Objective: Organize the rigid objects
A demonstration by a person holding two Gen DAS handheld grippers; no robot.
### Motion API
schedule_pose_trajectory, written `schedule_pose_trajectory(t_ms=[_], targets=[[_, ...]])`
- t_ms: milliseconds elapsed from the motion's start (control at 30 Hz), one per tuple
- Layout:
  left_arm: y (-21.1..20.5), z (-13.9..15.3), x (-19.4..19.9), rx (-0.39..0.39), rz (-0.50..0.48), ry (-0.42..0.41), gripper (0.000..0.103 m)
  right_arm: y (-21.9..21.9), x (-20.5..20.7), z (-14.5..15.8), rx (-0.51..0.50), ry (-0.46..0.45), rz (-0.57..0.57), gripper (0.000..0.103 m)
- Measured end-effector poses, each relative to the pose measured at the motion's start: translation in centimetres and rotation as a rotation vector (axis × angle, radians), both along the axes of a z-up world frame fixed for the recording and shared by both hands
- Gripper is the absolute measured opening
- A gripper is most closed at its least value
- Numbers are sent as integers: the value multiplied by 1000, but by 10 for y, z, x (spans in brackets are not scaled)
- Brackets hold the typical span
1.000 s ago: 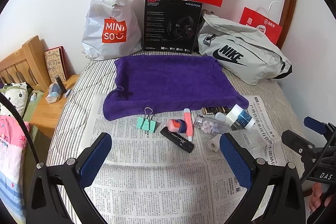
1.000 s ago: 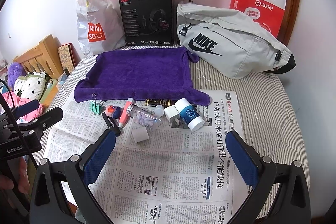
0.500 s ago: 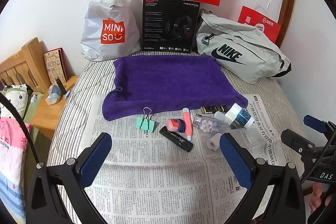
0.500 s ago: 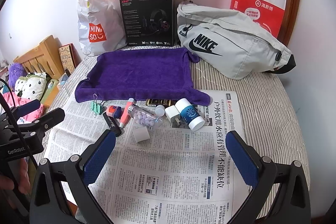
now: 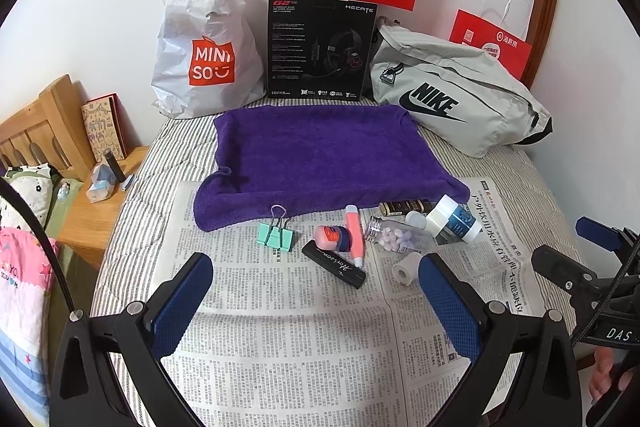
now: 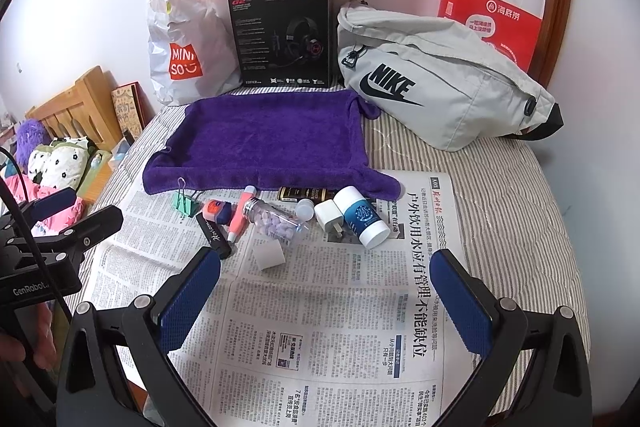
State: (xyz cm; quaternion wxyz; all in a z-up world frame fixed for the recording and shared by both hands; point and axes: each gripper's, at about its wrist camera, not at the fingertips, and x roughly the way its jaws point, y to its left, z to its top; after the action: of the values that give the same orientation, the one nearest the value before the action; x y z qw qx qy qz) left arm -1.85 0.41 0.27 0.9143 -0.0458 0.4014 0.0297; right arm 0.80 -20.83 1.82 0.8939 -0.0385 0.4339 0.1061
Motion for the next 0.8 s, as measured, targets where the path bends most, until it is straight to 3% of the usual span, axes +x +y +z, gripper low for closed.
schedule_pose_trajectory(t_ms=[633, 800], targets=[[-1, 2, 1, 3, -5, -3, 103, 1, -1, 0, -4, 2, 1, 103], [6, -9, 11, -3, -5, 11, 103, -2, 5, -4, -3, 8, -5, 103]])
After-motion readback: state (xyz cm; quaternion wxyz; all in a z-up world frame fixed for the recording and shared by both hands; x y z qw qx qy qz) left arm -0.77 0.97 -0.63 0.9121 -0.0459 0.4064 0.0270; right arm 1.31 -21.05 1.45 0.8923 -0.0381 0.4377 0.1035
